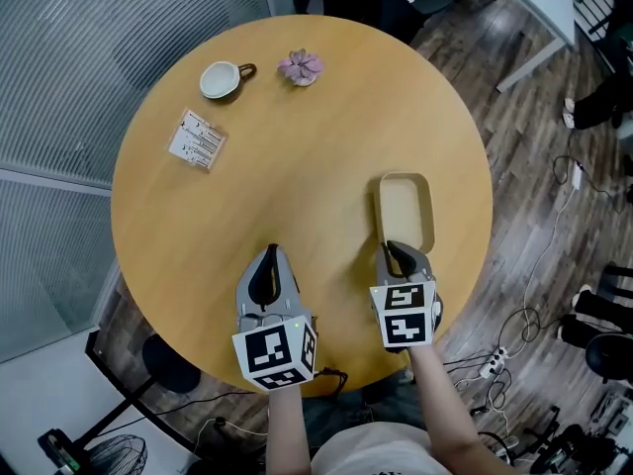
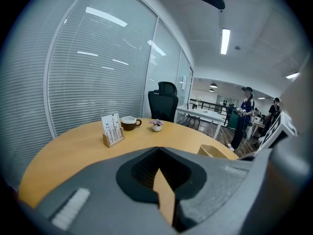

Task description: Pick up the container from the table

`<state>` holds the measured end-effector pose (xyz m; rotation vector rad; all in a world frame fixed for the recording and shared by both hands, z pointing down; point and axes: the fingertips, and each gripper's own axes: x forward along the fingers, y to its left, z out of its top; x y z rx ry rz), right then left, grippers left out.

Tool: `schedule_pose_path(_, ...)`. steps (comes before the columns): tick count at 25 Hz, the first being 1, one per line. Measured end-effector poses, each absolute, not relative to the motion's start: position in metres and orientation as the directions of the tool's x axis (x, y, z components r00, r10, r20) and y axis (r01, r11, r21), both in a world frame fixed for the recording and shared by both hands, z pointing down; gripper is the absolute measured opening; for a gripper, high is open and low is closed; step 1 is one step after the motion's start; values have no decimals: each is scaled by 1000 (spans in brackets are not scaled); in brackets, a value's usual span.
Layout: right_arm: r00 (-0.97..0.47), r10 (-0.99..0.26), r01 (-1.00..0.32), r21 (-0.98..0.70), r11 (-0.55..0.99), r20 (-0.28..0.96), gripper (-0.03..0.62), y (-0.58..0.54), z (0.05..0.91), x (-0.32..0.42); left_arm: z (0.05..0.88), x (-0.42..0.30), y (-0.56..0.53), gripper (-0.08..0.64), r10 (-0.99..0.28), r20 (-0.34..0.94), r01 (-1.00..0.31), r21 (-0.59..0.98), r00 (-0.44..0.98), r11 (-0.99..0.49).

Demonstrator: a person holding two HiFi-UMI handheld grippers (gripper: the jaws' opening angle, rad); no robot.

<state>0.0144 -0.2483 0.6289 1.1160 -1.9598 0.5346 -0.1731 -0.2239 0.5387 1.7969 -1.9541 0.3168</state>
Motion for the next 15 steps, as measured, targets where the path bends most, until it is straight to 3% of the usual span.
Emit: schedule_pose_path(15, -376, -689, -847, 73, 527, 620, 49, -267, 508, 17, 448, -186, -212, 0, -941, 317, -985, 76, -122, 153)
